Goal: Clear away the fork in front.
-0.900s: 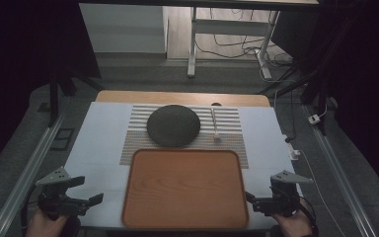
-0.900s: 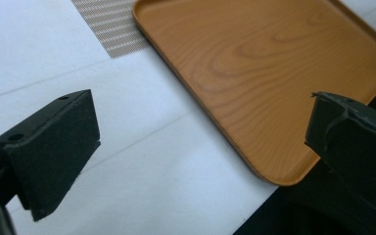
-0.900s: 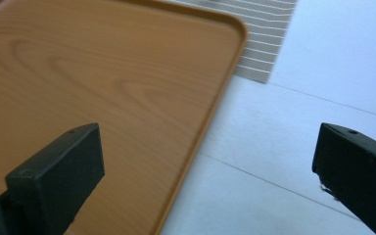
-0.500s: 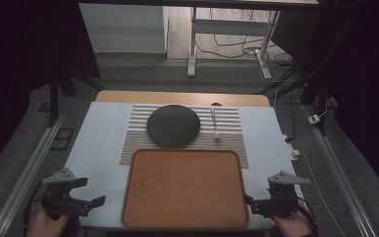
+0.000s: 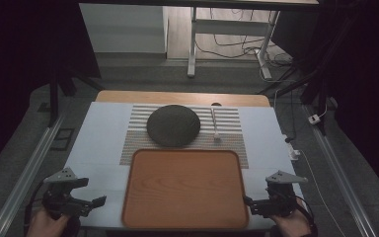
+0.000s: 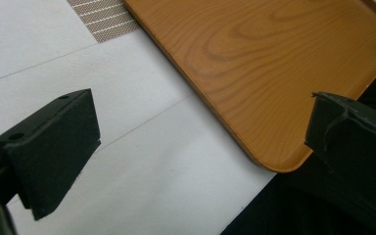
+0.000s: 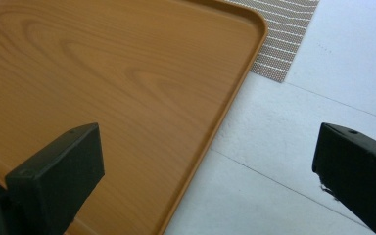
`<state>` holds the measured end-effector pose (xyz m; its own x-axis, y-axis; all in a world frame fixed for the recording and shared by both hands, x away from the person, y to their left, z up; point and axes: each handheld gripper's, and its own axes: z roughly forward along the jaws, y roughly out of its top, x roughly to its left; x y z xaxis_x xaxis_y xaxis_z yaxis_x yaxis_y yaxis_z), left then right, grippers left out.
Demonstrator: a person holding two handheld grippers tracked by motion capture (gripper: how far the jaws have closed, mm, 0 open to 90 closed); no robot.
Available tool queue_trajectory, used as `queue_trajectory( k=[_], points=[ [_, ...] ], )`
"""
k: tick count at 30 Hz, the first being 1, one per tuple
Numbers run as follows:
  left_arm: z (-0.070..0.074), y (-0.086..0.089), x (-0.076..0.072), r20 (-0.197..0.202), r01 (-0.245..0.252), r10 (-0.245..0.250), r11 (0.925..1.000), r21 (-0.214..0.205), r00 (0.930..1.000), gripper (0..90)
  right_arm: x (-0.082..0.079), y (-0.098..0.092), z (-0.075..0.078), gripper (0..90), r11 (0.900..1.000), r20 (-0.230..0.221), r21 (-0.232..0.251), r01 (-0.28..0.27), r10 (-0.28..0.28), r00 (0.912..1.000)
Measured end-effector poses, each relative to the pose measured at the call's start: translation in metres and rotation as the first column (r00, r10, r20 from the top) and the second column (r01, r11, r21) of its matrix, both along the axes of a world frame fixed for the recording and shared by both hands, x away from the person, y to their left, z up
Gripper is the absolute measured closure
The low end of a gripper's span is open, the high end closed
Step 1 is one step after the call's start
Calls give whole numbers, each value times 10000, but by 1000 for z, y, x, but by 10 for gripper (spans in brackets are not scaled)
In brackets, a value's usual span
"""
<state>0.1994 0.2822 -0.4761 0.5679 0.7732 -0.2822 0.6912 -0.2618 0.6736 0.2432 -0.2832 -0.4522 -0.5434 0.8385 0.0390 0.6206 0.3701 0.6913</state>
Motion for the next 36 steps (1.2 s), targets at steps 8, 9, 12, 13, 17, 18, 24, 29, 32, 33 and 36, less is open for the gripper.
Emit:
queue_trajectory(
  k=[8, 9, 12, 13, 17, 18, 24, 29, 32, 33, 36],
  points=[
    [0, 0, 0, 15, 35, -35, 10000, 29, 10000, 0, -4, 10, 1, 0, 9960, 420, -714, -530, 561, 9975],
    [0, -1, 0, 12, 35, -35, 10000, 33, 10000, 0, -5, 11, 1, 0, 9952, 449, -776, -592, 628, 9970],
    [0, 0, 0, 4, 34, -35, 10000, 33, 10000, 0, -5, 14, 0, 0, 9930, 525, -925, -735, 786, 9955],
    [0, 0, 0, 3, 31, -31, 10000, 32, 10000, 0, -5, 15, 0, 0, 9917, 511, -989, -819, 873, 9949],
    [0, -1, 0, -6, 51, -51, 10000, 71, 10000, 0, -4, 18, 1, 0, 9885, 651, -1089, -1048, 1122, 9915],
    [0, -1, 0, 2, 56, -56, 10000, 81, 10000, 0, -4, 19, 1, 0, 9876, 649, -1147, -1074, 1154, 9912],
    [1, -3, -1, 77, 178, -179, 9998, 132, 9998, 0, -1, 24, 2, 0, 9812, 727, -1338, -1390, 1496, 9861],
    [1, -5, -1, 72, 213, -214, 9997, 153, 9997, 0, 0, 30, 1, 0, 9771, 574, -1392, -1612, 1705, 9837],
    [1, -6, -1, 45, 229, -230, 9995, 226, 9997, 0, 0, 34, 0, 0, 9737, 589, -1521, -1696, 1803, 9819],
    [1, -6, -1, 40, 228, -229, 9995, 222, 9997, 0, 1, 37, -2, 0, 9691, 577, -1651, -1834, 1952, 9791],
    [1, -6, -1, 40, 221, -222, 9995, 225, 9997, 0, 3, 40, -3, 0, 9653, 637, -1785, -1905, 2046, 9768]
  ],
)
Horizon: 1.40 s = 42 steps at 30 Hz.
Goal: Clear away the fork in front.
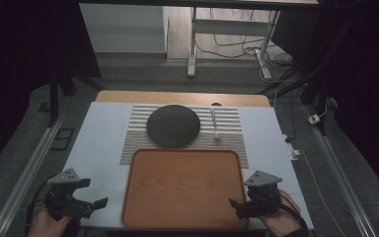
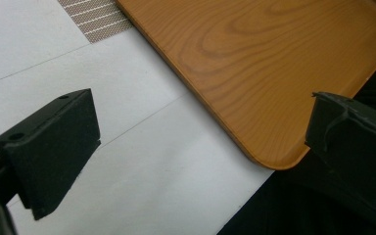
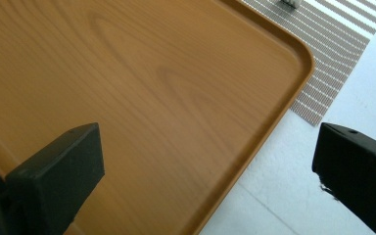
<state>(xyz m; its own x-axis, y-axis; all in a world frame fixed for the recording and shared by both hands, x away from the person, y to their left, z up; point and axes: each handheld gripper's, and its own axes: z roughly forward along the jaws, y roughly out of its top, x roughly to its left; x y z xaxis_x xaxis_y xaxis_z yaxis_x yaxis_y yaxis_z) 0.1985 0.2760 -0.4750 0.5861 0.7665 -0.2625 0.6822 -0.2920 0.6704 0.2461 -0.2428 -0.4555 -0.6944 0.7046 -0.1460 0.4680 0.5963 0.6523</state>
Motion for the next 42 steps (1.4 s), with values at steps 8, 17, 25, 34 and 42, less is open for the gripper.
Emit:
queue_trajectory(
  k=[8, 17, 25, 34, 42],
  points=[
    [1, 0, 0, -10, 48, -49, 9998, -194, 10000, 0, 11, 6, -2, 0, 9984, 50, -262, -508, 510, 9987],
    [0, -2, 0, -17, 74, -74, 9999, -83, 10000, 0, 23, 19, -3, 0, 9935, 121, -904, -699, 712, 9974],
    [0, -3, 0, -38, 111, -111, 9999, -20, 9999, 0, 32, 28, -5, 0, 9885, 196, -1320, -735, 767, 9969],
    [0, -3, 1, -79, 125, -125, 9999, 41, 9999, 0, 51, 36, -8, 0, 9847, 262, -1638, -591, 643, 9976],
    [0, -3, 1, -90, 150, -150, 9999, 51, 9998, 0, 72, 41, -9, 0, 9773, 402, -2076, -435, 530, 9978]
  ],
)
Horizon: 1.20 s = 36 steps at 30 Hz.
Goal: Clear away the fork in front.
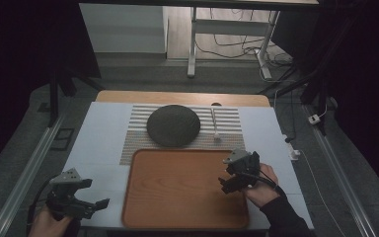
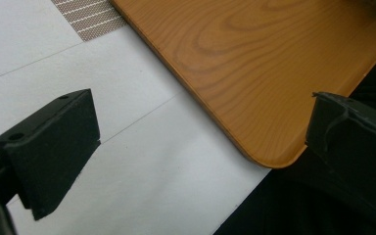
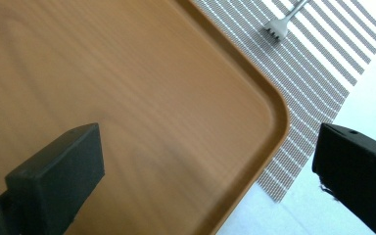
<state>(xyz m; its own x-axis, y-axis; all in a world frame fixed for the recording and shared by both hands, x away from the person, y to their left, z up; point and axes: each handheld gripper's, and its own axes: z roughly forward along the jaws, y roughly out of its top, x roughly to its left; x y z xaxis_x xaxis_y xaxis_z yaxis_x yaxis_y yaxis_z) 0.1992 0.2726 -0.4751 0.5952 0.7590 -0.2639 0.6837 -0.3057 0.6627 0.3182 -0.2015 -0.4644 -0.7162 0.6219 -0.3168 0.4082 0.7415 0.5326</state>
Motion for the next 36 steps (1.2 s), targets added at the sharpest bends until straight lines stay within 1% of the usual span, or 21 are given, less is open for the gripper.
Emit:
queue_trajectory(
  k=[2, 3, 6, 7, 9, 11, 12, 13, 15, 19, 22, 23, 24, 26, 27, 30, 31, 32, 33, 34, 36],
  points=[
    [0, 0, 0, -4, 6, -6, 10000, -1, 10000, 0, 6, 1, -1, 0, 10000, -19, -70, 58, -58, 10000],
    [0, 0, 0, -4, 9, -9, 10000, 4, 10000, 0, 11, 2, -1, 0, 9998, 15, -158, 79, -79, 10000],
    [0, 0, 0, -8, 23, -23, 10000, 14, 10000, 0, 17, 3, -2, 0, 9996, -30, -280, 76, -77, 10000],
    [0, 0, 0, -11, 29, -29, 10000, 13, 10000, 0, 23, 5, -4, 0, 9991, 23, -398, 112, -112, 9999],
    [0, 0, 0, -9, 35, -35, 10000, 17, 10000, 0, 26, 5, -4, 0, 9989, 32, -452, 113, -112, 9999],
    [0, 0, 0, -7, 38, -38, 10000, 3, 10000, 0, 36, 8, -6, 0, 9977, 113, -630, 250, -244, 9996],
    [0, 0, 0, -6, 36, -36, 10000, -4, 10000, 0, 36, 8, -6, 0, 9977, 113, -630, 250, -244, 9996],
    [0, 0, 0, -5, 43, -43, 10000, -14, 10000, 0, 43, 10, -7, 0, 9963, 156, -795, 334, -323, 9994],
    [0, 0, 0, -6, 43, -43, 10000, -25, 10000, 0, 46, 11, -7, 0, 9957, 172, -851, 364, -351, 9992],
    [0, 0, 0, -13, 47, -47, 10000, -40, 10000, 0, 60, 17, -7, 0, 9923, 469, -1126, 523, -472, 9978],
    [0, 0, 0, -17, 54, -54, 10000, -50, 10000, 0, 65, 19, -7, 0, 9912, 523, -1203, 544, -484, 9975],
    [0, 0, 0, -19, 59, -59, 10000, -52, 10000, 0, 70, 21, -6, 0, 9894, 532, -1352, 522, -453, 9976],
    [0, 0, 0, -20, 61, -62, 10000, -56, 10000, 0, 71, 22, -7, 0, 9883, 704, -1410, 589, -494, 9963],
    [0, 0, 0, -23, 75, -75, 10000, -58, 10000, 0, 73, 22, -7, 0, 9877, 677, -1487, 490, -393, 9969],
    [0, 0, 0, -25, 80, -81, 10000, -55, 10000, 0, 75, 23, -7, 1, 9864, 755, -1572, 482, -367, 9965],
    [0, 0, 0, -30, 114, -114, 9999, -49, 9999, 0, 81, 25, -9, 38, 9825, 1002, -1785, 535, -360, 9943],
    [0, 0, 0, -29, 124, -124, 9999, -50, 9999, 0, 86, 26, -10, 66, 9781, 1111, -2043, 403, -178, 9937],
    [0, 0, 0, -26, 126, -126, 9999, -51, 9999, 0, 88, 27, -11, 85, 9758, 1191, -2146, 420, -166, 9927],
    [0, 0, 0, -26, 128, -128, 9999, -59, 9999, 0, 88, 27, -11, 85, 9758, 1191, -2146, 420, -166, 9927],
    [0, 0, 1, -27, 132, -132, 9999, -61, 9999, 0, 93, 29, -12, 141, 9712, 1237, -2364, 292, 3, 9923],
    [0, 0, 0, -25, 140, -140, 9999, -67, 9999, 0, 95, 30, -12, 163, 9696, 1331, -2429, 297, 30, 9911]
  ],
)
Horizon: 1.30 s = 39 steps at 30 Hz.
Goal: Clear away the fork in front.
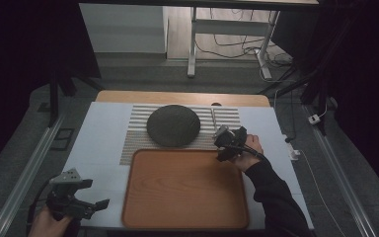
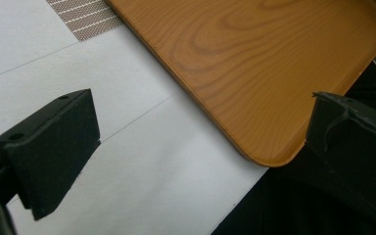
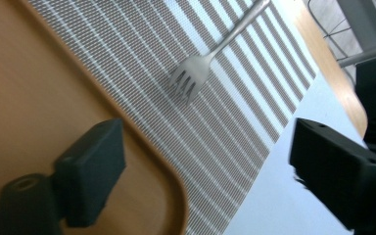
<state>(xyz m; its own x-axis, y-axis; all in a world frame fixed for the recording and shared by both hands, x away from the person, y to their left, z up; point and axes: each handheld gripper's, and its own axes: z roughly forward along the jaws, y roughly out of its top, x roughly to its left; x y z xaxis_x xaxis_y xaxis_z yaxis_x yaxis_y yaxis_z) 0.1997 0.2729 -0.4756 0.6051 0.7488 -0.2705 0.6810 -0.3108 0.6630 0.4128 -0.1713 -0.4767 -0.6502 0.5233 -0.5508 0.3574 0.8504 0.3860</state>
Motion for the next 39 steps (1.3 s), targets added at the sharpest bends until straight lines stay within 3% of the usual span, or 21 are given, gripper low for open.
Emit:
queue_trajectory(
  k=[2, 9, 12, 16, 18, 19, 21, 23, 25, 26, 28, 31, 32, 33, 39],
  points=[
    [0, 0, 0, -3, 5, -5, 10000, 2, 10000, 0, 6, 3, -2, 239, 9996, 74, -220, -187, 189, 9998],
    [0, 0, 0, -3, 37, -37, 10000, -10, 10000, 0, 14, 9, -10, 357, 9957, -9, -782, -488, 489, 9988],
    [0, 0, 0, -18, 51, -51, 10000, -9, 10000, 0, 18, 14, -15, 431, 9888, -80, -1251, -820, 816, 9966],
    [0, 0, 0, -23, 66, -66, 10000, 17, 10000, 0, 21, 18, -20, 503, 9838, -53, -1495, -991, 994, 9950],
    [0, 0, 0, -23, 71, -71, 10000, 16, 10000, 0, 23, 21, -22, 547, 9762, -140, -1792, -1225, 1220, 9924],
    [0, 0, 0, -22, 75, -75, 10000, 15, 10000, 0, 24, 24, -26, 590, 9664, -32, -2190, -1344, 1370, 9906],
    [0, 0, 0, -23, 82, -82, 10000, 16, 10000, 0, 25, 25, -29, 617, 9672, -208, -2044, -1510, 1500, 9885],
    [0, 0, 0, -23, 90, -90, 10000, 17, 10000, 0, 26, 28, -34, 701, 9482, 7, -2693, -1685, 1751, 9845],
    [0, -1, 0, -17, 103, -103, 9999, 22, 9999, 0, 26, 29, -35, 733, 9448, -7, -2775, -1742, 1811, 9835],
    [0, -1, 0, -20, 105, -105, 9999, 21, 9999, 0, 26, 31, -36, 793, 9330, -70, -3058, -1895, 1969, 9804],
    [0, -1, 0, -18, 116, -116, 9999, 21, 9999, 0, 25, 31, -39, 822, 9347, 16, -3022, -1872, 1968, 9804],
    [0, -1, 0, -10, 123, -123, 9999, 35, 9999, 0, 22, 32, -40, 893, 9203, 354, -3353, -2016, 2261, 9735],
    [0, -1, 0, -10, 131, -131, 9999, 35, 9999, 0, 21, 32, -38, 896, 9226, 244, -3269, -2049, 2250, 9741],
    [0, -1, 0, -11, 139, -139, 9999, 30, 9999, 0, 21, 32, -37, 897, 9229, 537, -3313, -1960, 2258, 9727],
    [0, -1, 0, -5, 161, -161, 9999, 45, 9999, 0, 17, 29, -29, 900, 9280, 535, -3065, -2117, 2388, 9696]
  ],
)
